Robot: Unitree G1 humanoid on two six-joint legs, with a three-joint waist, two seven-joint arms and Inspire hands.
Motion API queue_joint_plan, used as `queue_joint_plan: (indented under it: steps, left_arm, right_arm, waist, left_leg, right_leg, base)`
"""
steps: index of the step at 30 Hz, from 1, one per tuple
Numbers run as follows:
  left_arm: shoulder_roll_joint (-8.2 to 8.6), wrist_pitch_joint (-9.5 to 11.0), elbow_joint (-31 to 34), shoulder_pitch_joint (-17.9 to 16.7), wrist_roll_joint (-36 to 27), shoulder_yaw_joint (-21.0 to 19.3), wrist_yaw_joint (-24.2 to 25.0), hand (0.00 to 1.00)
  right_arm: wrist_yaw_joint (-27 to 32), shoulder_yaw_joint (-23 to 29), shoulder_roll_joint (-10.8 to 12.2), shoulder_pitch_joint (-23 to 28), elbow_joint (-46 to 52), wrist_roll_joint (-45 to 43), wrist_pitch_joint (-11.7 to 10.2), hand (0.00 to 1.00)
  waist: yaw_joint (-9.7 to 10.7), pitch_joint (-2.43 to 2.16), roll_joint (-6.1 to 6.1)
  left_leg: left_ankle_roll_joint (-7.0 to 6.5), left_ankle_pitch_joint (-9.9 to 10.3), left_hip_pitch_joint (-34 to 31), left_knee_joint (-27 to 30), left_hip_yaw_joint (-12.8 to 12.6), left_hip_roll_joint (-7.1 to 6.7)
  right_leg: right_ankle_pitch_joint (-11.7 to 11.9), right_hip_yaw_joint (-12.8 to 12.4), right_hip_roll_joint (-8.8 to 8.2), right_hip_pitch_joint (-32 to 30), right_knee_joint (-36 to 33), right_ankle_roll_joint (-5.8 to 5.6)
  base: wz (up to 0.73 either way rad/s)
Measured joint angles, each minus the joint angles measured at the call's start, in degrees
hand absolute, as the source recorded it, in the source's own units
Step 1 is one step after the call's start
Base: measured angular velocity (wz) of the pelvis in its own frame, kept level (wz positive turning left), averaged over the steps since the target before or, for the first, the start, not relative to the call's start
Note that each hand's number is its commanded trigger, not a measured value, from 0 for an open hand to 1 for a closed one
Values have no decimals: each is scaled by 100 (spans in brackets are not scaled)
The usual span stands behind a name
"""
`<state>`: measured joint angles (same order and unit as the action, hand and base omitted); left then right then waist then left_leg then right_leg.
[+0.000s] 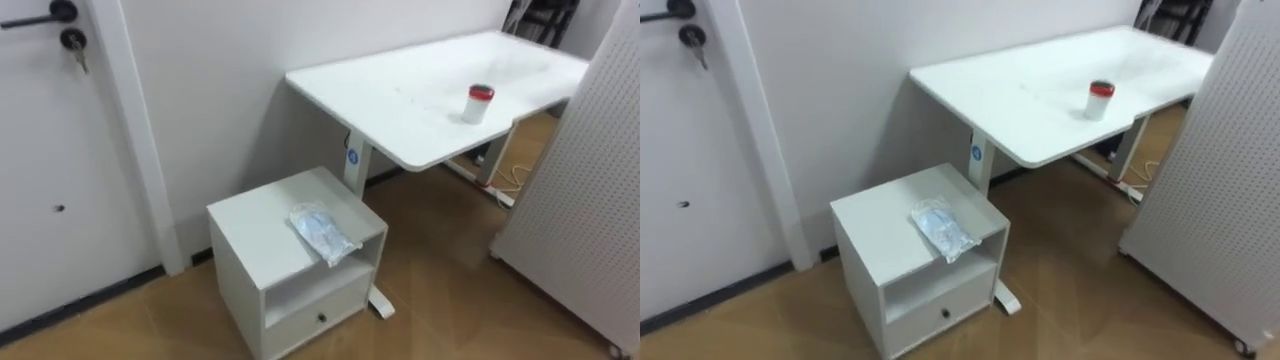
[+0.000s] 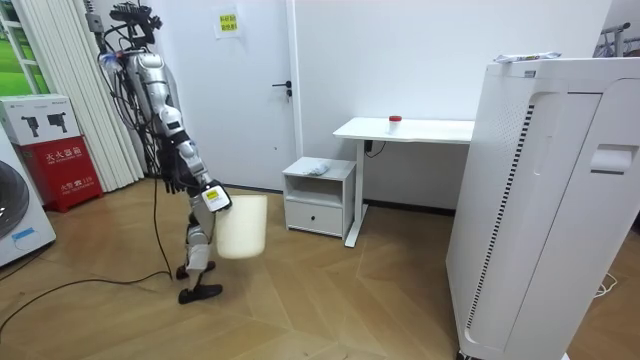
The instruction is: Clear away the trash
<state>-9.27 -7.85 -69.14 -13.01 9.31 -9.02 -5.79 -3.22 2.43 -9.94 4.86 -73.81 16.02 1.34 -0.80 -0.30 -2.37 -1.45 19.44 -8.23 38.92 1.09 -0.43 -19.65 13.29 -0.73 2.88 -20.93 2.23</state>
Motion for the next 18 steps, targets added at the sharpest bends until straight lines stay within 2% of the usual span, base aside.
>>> queue_joint_plan:
  steps: [1,2,3,5,6,7,8,9,10,11,12,13,14,15,16,17,18]
  left_arm:
    - [-5,-45,-15,-31,-5,12,0,0]
    - [-5,-55,-18,-62,-4,23,-1,0]
    - [5,-54,-1,-88,-4,27,-12,0]
    - [7,-58,15,-125,-4,68,-15,0]
    - [9,-56,77,-225,-18,70,-20,0]
    - [10,-55,109,-320,-36,67,-30,0]
    - [43,-55,109,-398,-92,73,-28,0]
    - [64,-51,106,-417,-106,72,-27,0]
    - [100,-20,104,-407,-125,74,-25,0]
    - [113,12,100,-418,-126,82,-24,0]
    - [125,114,102,-388,-151,94,-20,0]
    - [123,202,104,-329,-221,82,-20,0]
    - [124,236,105,-291,-252,81,-20,0]
    - [124,306,104,-196,-266,82,-19,0]
    - [103,329,105,-91,-301,81,-19,0]
    - [91,332,106,-39,-303,80,-18,0]
    - [75,347,103,64,-336,91,-19,0]
  right_arm:
    - [39,-2,-32,21,-1,8,5,100]
    - [64,-5,-48,25,24,27,4,100]
    - [88,0,-92,50,57,93,1,100]
    - [158,8,-146,135,76,281,7,100]
    - [204,7,-152,172,86,364,37,100]
    - [223,-8,-153,197,87,373,88,100]
    - [251,-8,-170,203,96,372,127,100]
    - [271,-8,-175,215,106,368,122,100]
    - [294,-7,-183,265,151,367,122,100]
    - [305,-9,-188,297,164,366,122,100]
    - [325,-32,-190,284,178,353,134,100]
    - [330,-73,-189,287,222,336,117,100]
    - [327,-72,-191,299,265,326,111,100]
    - [334,-91,-197,294,334,317,91,100]
    - [353,-134,-200,290,388,267,95,100]
    - [361,-152,-197,298,411,239,107,100]
    - [392,-250,-202,270,445,200,108,100]
  waist:
    - [1,8,-7]
    - [-9,27,-47]
    - [-4,28,-65]
    - [38,36,-57]
    - [-38,37,-51]
    - [-161,34,-48]
    - [-175,31,-51]
    - [-144,27,-48]
    - [-102,23,-73]
    - [-104,23,-96]
    - [-138,1,-182]
    - [-133,5,-255]
    - [-124,23,-290]
    - [-125,62,-296]
    - [-136,63,-296]
    - [-141,51,-292]
    - [-148,49,-285]
  left_leg:
    - [158,-138,-208,453,-81,48]
    - [175,-245,-356,665,-107,45]
    - [129,-229,-559,624,-165,-16]
    - [137,-305,-1026,-146,-290,-117]
    - [190,-586,-1265,-892,-359,-145]
    - [201,-1058,-1396,-1534,-389,-126]
    - [182,-1523,-1405,-2018,-406,-130]
    - [156,-1738,-1383,-2141,-428,-135]
    - [-22,-2052,-1304,-2192,-565,-167]
    - [-87,-2109,-1299,-2152,-608,-207]
    - [-221,-2066,-1306,-2002,-715,-285]
    - [-284,-1918,-1322,-1736,-828,-367]
    - [-300,-1798,-1331,-1618,-879,-389]
    - [-325,-1544,-1367,-1329,-940,-402]
    - [-354,-1286,-1397,-1039,-1011,-386]
    - [-358,-1160,-1397,-923,-1046,-378]
    - [-393,-952,-1355,-763,-1099,-382]
  right_leg:
    - [-76,-76,8,35,-92,60]
    - [-102,-133,12,95,-105,90]
    - [-148,-250,9,136,-104,122]
    - [-206,-342,-19,120,-88,149]
    - [-262,-415,-40,100,-80,136]
    - [-326,-536,-66,117,-79,120]
    - [-367,-569,-136,201,-24,63]
    - [-389,-587,-149,272,39,29]
    - [-445,-628,-207,358,127,-51]
    - [-483,-664,-255,372,137,-90]
    - [-547,-741,-378,393,140,-177]
    - [-600,-796,-481,468,173,-256]
    - [-602,-802,-529,525,219,-268]
    - [-588,-846,-587,635,249,-293]
    - [-581,-877,-676,698,182,-311]
    - [-584,-868,-708,727,111,-350]
    - [-596,-866,-770,675,-211,-381]
  base:
    - [7]
    - [6]
    - [21]
    - [17]
    - [-33]
    - [-59]
    - [-53]
    - [-28]
    - [-9]
    - [-25]
    - [-40]
    - [-40]
    - [-27]
    - [-19]
    - [-19]
    - [-21]
    - [-20]
